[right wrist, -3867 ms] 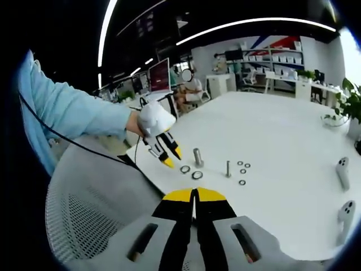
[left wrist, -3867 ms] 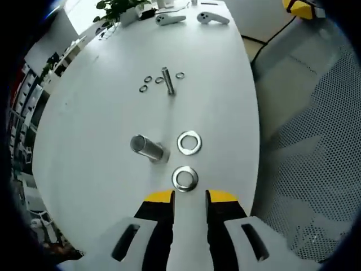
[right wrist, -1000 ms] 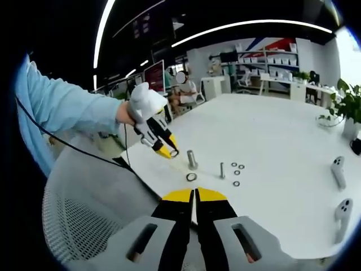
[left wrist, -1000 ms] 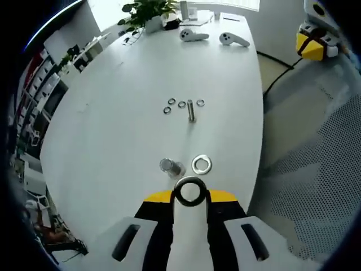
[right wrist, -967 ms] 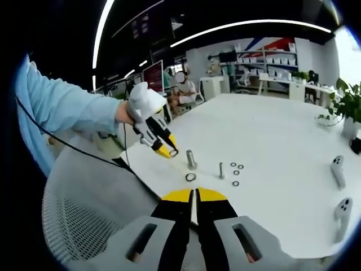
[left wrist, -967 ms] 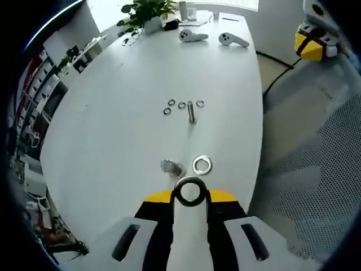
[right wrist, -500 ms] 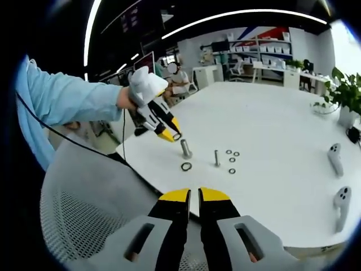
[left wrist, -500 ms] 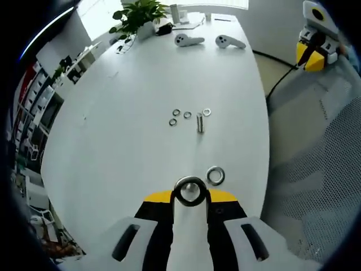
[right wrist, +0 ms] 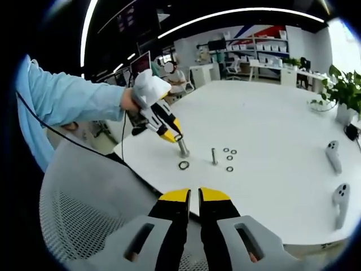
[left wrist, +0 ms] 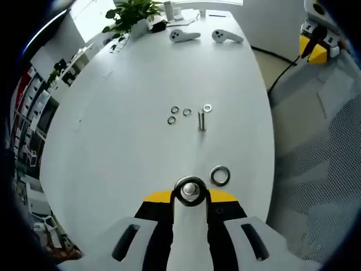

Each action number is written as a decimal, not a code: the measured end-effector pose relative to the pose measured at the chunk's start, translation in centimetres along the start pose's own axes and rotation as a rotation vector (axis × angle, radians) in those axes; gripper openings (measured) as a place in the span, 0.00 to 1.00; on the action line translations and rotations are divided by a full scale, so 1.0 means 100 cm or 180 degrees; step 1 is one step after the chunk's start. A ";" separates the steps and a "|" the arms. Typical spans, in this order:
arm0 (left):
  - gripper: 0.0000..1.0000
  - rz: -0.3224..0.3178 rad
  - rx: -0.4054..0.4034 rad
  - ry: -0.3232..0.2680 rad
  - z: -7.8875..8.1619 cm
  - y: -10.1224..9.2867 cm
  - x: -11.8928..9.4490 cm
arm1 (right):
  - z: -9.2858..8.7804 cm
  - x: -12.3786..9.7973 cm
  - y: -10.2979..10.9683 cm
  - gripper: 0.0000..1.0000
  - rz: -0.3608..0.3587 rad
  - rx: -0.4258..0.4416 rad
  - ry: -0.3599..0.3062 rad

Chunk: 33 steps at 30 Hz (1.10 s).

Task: Place the washer onto the threaded stud by aligning its center hole with the stud, sliding it down to the base, and recovering from edge contact or off-axis alignment until the washer reaches the visible bottom stop.

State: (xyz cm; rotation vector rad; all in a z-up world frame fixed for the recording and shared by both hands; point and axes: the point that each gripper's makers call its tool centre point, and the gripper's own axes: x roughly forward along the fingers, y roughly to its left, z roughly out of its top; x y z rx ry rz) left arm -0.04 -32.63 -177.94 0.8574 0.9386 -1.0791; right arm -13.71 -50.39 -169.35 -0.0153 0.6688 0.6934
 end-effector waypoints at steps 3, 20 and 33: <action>0.19 0.0003 -0.0003 0.0002 0.000 -0.001 0.001 | 0.001 0.000 0.000 0.08 0.0010 -0.0016 -0.0010; 0.19 -0.0023 -0.0014 0.0084 0.000 -0.002 0.013 | 0.003 -0.002 -0.001 0.08 -0.0015 0.0011 -0.0081; 0.19 -0.0076 0.0022 0.0219 -0.007 -0.004 0.034 | 0.003 -0.002 -0.001 0.08 -0.0026 0.0019 -0.0072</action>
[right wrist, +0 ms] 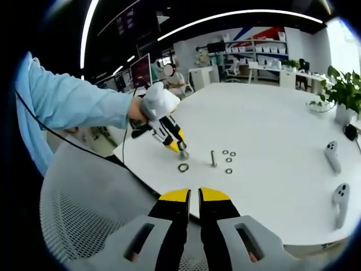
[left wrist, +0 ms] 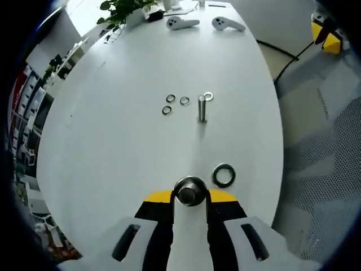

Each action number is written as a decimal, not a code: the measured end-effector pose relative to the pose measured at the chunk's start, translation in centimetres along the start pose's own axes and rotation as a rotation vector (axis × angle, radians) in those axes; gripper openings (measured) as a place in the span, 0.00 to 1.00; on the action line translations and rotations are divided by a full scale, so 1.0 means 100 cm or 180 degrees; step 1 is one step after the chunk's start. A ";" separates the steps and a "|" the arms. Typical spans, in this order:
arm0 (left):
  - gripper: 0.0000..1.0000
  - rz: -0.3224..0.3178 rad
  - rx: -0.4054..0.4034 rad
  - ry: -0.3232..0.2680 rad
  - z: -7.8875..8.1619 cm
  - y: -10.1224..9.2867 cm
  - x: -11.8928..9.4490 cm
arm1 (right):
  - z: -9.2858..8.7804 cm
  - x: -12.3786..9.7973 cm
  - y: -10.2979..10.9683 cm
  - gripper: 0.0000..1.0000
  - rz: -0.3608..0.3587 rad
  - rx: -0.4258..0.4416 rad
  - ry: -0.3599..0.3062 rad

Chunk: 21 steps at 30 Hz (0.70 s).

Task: Place the washer onto the threaded stud by aligning its center hole with the stud, sliding it down to the base, and recovering from edge contact or off-axis alignment until the washer reaches the visible bottom stop.

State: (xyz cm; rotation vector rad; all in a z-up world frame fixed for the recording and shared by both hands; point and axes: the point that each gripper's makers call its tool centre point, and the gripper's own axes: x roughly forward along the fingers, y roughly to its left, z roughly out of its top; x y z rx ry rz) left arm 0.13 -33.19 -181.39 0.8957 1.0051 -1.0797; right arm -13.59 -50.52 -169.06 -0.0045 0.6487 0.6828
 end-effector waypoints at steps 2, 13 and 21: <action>0.19 -0.0019 -0.0011 0.0033 -0.001 0.000 0.003 | 0.000 0.000 0.000 0.08 -0.0001 0.0003 0.0001; 0.19 -0.0081 0.0049 0.0139 -0.005 -0.001 0.017 | 0.000 0.000 -0.001 0.08 -0.0008 0.0019 -0.0005; 0.19 -0.0104 0.0058 0.0181 -0.006 -0.004 0.020 | 0.000 0.000 -0.001 0.08 0.0006 0.0025 -0.0004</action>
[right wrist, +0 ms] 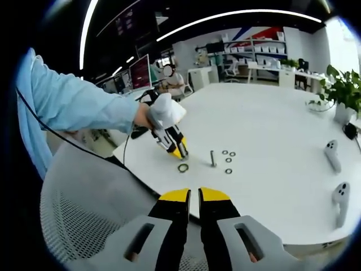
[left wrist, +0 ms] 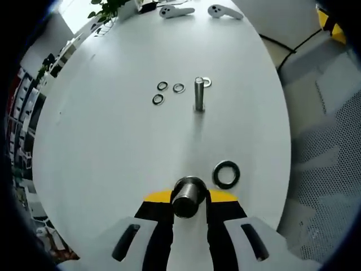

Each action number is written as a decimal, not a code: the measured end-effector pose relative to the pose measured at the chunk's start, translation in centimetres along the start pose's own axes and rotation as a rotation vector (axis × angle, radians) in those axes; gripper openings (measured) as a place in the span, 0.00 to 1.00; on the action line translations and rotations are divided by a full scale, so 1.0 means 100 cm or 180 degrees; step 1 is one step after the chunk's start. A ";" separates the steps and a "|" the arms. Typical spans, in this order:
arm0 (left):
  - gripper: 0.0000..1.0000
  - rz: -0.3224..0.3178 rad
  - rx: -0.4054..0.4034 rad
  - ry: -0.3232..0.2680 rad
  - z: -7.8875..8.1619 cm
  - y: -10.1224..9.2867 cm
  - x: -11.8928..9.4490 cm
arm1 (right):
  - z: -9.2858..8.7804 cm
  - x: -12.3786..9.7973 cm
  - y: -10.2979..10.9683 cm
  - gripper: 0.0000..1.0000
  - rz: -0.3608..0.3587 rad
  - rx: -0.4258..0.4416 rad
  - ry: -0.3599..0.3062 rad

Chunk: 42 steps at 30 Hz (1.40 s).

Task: Place the washer onto the threaded stud by aligning its center hole with the stud, sliding it down to the base, and recovering from edge contact or off-axis alignment until the washer reaches the visible bottom stop.

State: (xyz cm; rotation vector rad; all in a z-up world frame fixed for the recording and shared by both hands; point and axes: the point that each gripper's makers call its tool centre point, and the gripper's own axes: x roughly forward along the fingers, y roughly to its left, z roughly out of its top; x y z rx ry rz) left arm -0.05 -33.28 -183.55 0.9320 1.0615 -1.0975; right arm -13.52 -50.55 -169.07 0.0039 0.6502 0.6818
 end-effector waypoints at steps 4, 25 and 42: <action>0.19 -0.0022 -0.0030 -0.0024 0.001 0.001 0.001 | 0.000 0.000 0.000 0.08 -0.0003 0.0001 -0.0008; 0.23 -0.0066 -0.0286 -0.0142 -0.023 0.004 -0.010 | -0.001 0.001 0.001 0.08 0.0026 0.0006 0.0031; 0.23 -0.0017 -0.0532 -0.0475 -0.020 -0.020 -0.041 | 0.001 0.001 0.005 0.08 0.0099 -0.0051 0.0005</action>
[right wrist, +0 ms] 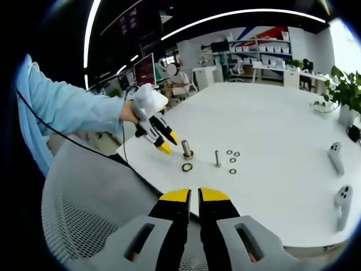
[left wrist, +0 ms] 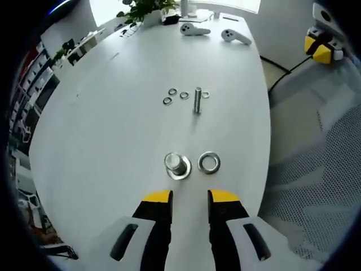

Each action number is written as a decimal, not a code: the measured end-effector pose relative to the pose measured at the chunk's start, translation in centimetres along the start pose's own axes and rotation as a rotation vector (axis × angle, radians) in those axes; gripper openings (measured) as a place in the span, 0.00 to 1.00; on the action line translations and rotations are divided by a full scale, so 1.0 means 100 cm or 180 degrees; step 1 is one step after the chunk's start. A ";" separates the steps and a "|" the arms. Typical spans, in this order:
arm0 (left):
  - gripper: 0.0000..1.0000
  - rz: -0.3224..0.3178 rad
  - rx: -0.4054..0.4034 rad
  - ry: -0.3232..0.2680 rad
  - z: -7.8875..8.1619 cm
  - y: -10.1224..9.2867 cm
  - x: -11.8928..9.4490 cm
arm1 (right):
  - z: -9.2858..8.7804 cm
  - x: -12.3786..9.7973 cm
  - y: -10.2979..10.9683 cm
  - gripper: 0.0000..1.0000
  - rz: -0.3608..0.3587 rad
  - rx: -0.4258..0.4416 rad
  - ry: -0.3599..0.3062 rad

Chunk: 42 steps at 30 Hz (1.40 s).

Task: Place the washer onto the threaded stud by aligning its center hole with the stud, sliding it down to the base, and recovering from edge contact or off-axis alignment until the washer reaches the visible bottom stop.

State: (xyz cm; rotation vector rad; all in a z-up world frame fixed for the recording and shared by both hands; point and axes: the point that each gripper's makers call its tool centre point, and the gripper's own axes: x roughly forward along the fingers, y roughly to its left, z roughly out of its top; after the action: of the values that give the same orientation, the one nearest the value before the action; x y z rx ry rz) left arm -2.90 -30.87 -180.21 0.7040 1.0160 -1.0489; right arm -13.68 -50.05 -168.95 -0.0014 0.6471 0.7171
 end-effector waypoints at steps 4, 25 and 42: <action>0.24 -0.0020 0.0045 0.0033 -0.001 -0.004 0.002 | 0.001 0.000 0.000 0.08 0.0005 0.0004 -0.0017; 0.28 -0.0249 0.0382 0.0078 0.020 -0.037 0.038 | 0.002 -0.001 -0.001 0.08 -0.0022 0.0016 -0.0048; 0.29 -0.0191 0.0647 0.0199 0.024 -0.035 0.059 | 0.003 -0.001 0.000 0.08 0.0001 0.0011 -0.0068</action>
State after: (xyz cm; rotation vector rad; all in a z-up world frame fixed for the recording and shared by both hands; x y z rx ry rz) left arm -4.47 -36.29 -184.74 0.8805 0.9977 -1.2000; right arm -13.58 -50.05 -168.67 0.0096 0.6279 0.7155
